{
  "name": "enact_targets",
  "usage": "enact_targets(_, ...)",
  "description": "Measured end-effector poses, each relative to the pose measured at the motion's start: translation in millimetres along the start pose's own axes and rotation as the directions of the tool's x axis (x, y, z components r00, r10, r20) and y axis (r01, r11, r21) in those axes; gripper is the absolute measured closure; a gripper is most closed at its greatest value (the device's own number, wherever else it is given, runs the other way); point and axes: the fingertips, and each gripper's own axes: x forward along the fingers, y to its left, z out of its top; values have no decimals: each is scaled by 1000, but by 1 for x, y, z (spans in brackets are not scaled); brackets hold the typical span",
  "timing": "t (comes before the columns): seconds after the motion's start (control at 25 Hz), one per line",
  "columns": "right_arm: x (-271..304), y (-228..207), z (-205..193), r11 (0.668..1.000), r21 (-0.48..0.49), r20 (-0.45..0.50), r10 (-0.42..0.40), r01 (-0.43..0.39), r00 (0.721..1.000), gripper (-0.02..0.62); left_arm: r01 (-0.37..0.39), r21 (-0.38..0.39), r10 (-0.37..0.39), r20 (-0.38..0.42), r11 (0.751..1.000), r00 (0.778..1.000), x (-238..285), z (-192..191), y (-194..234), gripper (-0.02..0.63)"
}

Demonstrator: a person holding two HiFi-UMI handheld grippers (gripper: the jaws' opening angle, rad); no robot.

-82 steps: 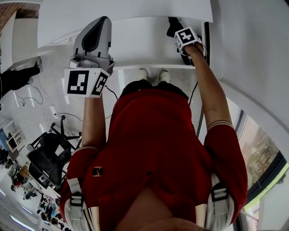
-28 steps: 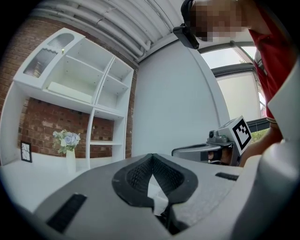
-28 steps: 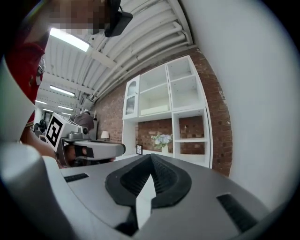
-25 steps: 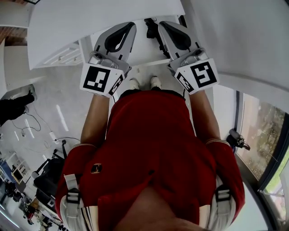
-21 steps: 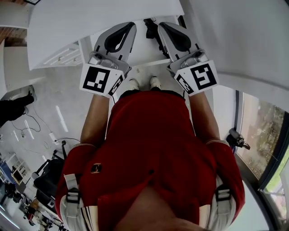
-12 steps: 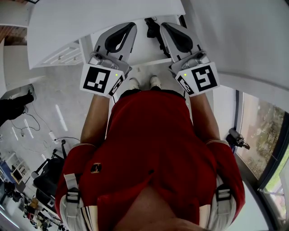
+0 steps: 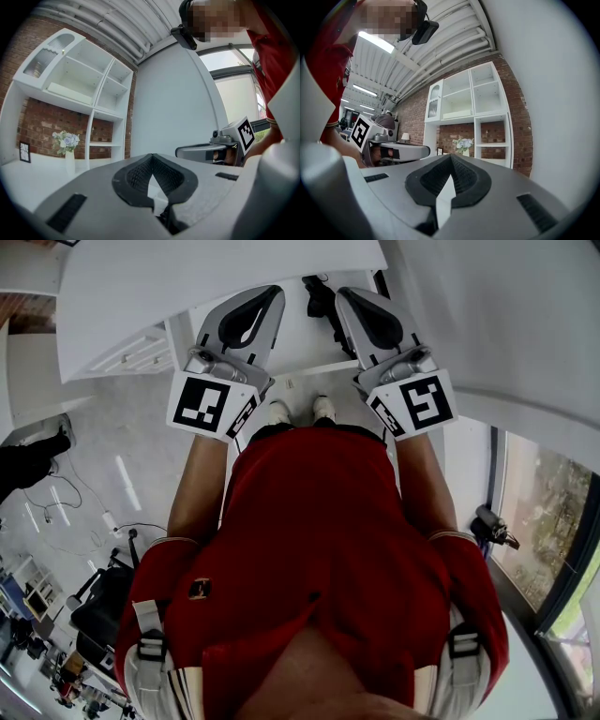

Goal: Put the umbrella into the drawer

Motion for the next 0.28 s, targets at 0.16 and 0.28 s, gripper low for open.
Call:
enact_targets(0.16,-1,-2,-1,1000,-4,-7,-8,8,1000,597,0,-2,0,4,1000,1000,0,1,1,600)
enact_targets(0.28,-3,-5,-1,1000,-3,-10,-16,16,1000,597,-3,-4,4,5,1000,1000,0,2,2,600)
